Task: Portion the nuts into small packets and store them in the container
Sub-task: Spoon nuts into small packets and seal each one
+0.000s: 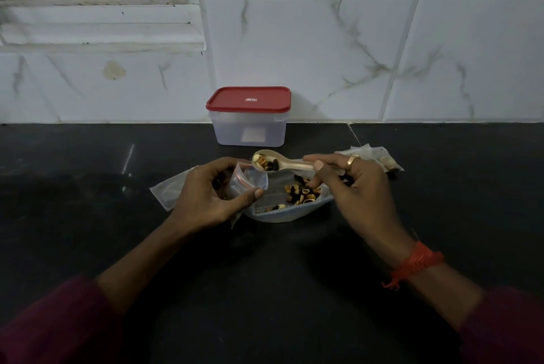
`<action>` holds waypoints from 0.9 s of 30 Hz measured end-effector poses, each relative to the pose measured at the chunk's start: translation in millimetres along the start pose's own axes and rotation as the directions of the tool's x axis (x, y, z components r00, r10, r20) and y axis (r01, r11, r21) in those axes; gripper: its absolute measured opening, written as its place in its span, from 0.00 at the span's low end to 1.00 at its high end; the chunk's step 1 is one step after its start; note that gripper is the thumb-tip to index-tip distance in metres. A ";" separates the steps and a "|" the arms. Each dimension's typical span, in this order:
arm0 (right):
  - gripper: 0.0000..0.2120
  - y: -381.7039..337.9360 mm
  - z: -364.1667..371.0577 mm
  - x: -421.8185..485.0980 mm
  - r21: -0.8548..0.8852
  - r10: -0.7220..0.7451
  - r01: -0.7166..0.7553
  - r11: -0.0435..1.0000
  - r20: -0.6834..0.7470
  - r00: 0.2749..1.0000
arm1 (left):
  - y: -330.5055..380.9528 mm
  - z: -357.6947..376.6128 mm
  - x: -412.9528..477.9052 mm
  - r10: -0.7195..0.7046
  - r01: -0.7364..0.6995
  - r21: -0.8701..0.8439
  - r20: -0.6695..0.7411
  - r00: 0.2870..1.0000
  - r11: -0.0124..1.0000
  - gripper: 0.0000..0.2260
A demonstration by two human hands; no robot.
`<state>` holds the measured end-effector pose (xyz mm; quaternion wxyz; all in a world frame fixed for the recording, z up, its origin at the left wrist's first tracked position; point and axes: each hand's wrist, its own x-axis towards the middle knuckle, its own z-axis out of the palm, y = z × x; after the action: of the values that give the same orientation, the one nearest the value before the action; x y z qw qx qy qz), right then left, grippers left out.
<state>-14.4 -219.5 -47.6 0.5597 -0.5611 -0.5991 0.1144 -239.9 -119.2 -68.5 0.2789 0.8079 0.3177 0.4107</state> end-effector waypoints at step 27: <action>0.08 0.9 -20.6 12.2 -0.275 -0.350 0.294 0.916 -0.183 0.919 | 2.6 0.0 2.7 -0.106 0.096 -0.235 -0.031 0.994 0.967 0.18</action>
<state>5.8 -219.5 -34.5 0.5632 -0.5275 -0.6248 -0.1188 -237.9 -118.9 -65.4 0.3854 0.7431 0.3140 0.4480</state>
